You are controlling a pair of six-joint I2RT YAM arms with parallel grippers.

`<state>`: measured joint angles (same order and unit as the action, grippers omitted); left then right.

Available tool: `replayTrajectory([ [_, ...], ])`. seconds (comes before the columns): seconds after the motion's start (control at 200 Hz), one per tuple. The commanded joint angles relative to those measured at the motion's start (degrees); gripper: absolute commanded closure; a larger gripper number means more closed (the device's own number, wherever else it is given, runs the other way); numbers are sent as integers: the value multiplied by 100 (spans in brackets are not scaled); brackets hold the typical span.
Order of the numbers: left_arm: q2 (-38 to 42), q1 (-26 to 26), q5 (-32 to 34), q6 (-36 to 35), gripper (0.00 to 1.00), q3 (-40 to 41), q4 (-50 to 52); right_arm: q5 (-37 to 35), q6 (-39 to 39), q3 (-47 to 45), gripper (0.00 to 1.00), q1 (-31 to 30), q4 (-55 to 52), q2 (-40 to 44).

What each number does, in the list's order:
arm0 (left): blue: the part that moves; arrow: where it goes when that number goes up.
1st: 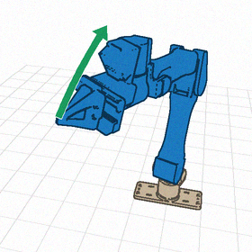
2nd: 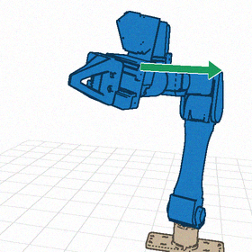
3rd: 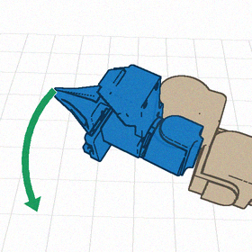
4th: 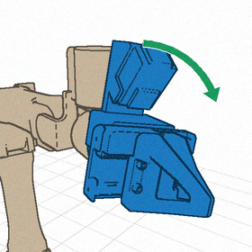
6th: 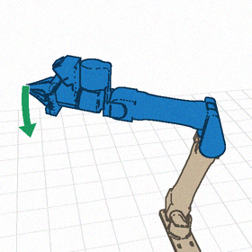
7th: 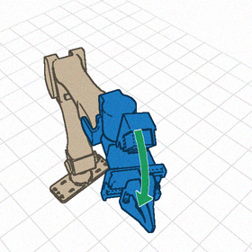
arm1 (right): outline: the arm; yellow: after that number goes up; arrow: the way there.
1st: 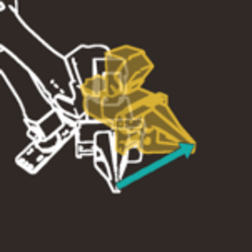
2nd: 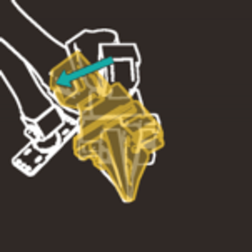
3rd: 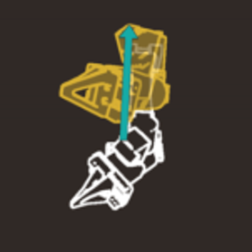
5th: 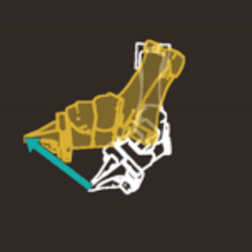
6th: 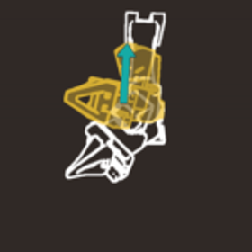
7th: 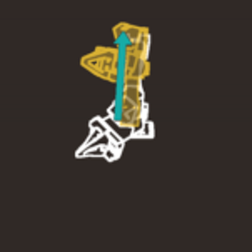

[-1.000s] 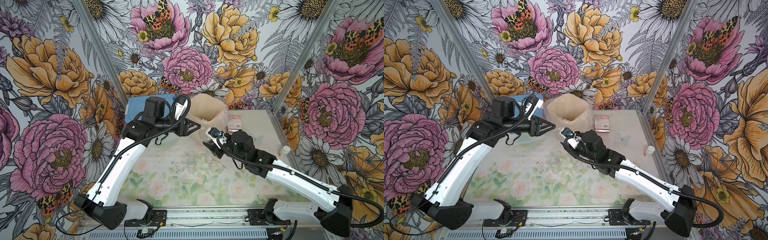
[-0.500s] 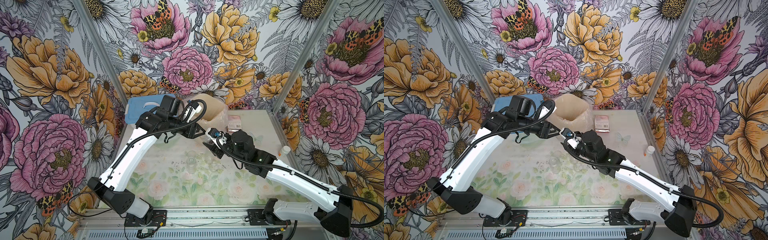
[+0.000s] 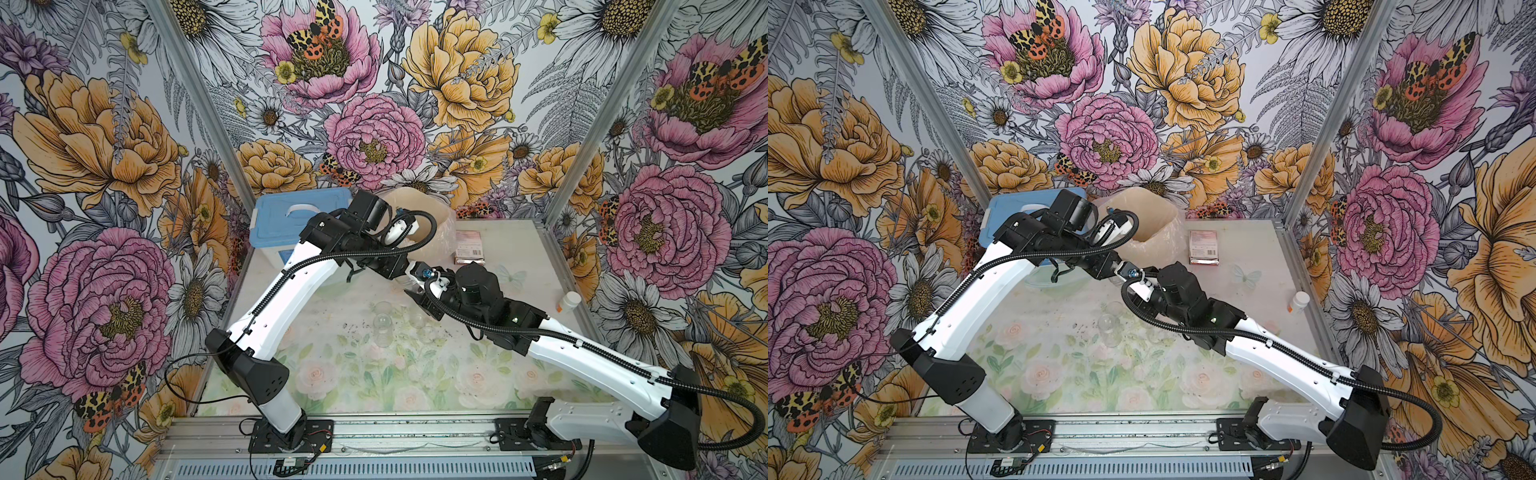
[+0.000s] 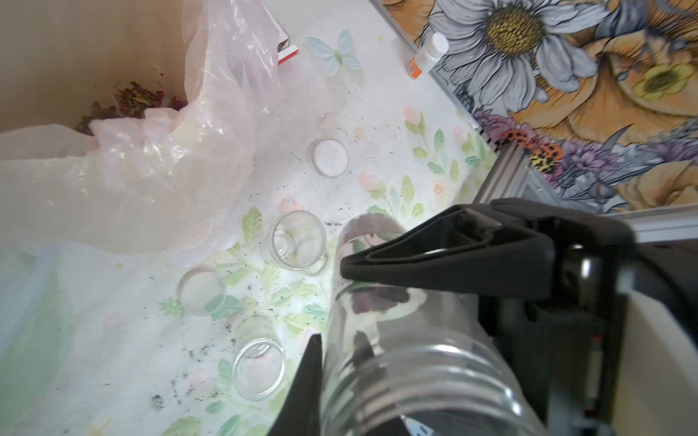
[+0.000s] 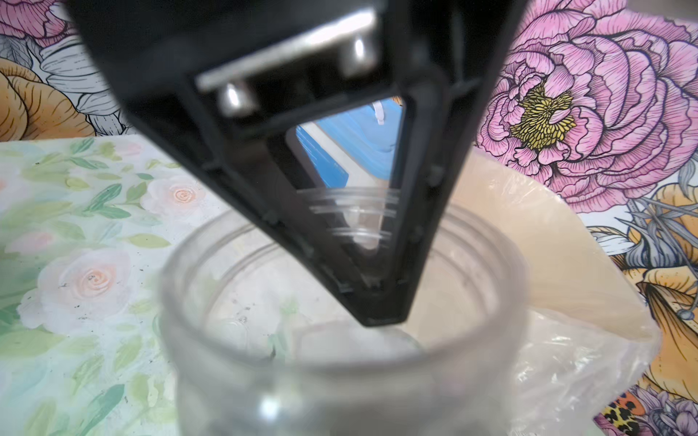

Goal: Empty the moldy dried flower tea in the jars
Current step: Adjust the jar.

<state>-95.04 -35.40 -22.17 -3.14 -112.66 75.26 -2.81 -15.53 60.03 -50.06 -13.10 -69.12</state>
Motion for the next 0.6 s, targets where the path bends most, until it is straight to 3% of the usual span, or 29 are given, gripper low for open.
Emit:
replayTrajectory([
  [0.0, -63, -37, 25, 73, 100, -238, 60, -85, -39, -33, 85, -59, 212, 4],
  [0.17, -123, -89, -16, 97, 100, -357, 59, -155, -46, -78, 72, -56, 212, 13],
  [0.28, -137, -89, 2, 87, 100, -480, 58, -230, -29, -143, 49, -56, 213, 98],
  [0.385, -137, -70, 77, 63, 100, -614, 50, -277, 2, -308, 33, -37, 211, 352],
  [0.595, -135, 58, 117, 54, 100, -787, 41, 100, 401, -731, 19, 258, 222, 1260],
])
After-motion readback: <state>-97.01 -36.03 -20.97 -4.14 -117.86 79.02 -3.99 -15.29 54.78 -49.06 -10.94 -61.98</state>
